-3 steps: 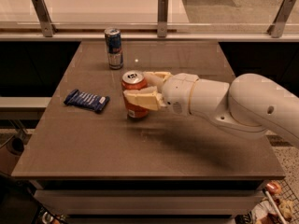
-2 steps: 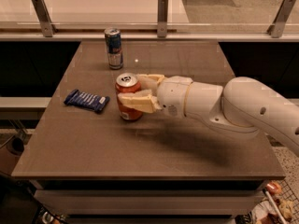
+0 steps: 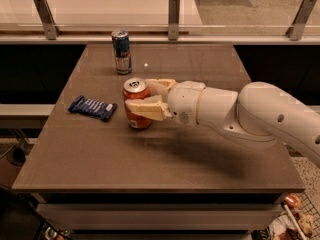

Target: Move coke can near rxbar blueberry

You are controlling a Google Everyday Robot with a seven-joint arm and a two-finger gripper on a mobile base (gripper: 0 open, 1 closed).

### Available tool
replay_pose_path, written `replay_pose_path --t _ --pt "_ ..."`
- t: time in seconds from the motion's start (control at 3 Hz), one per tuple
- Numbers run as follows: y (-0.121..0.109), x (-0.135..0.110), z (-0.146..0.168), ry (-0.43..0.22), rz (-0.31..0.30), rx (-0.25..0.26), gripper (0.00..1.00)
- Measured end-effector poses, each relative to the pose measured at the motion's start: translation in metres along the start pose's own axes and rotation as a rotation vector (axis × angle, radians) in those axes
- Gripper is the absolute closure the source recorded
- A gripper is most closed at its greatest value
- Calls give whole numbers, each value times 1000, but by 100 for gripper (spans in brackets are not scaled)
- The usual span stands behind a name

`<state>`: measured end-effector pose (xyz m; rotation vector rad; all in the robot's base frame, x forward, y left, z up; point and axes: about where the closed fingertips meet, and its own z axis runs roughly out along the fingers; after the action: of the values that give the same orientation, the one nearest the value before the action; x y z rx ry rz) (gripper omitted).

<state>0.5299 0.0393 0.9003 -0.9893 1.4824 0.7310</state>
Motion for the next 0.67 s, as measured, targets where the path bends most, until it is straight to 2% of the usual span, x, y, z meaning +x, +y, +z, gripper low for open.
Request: replay_pose_path --t 0.67 --pt "3 -2 3 0 -4 -7 14"
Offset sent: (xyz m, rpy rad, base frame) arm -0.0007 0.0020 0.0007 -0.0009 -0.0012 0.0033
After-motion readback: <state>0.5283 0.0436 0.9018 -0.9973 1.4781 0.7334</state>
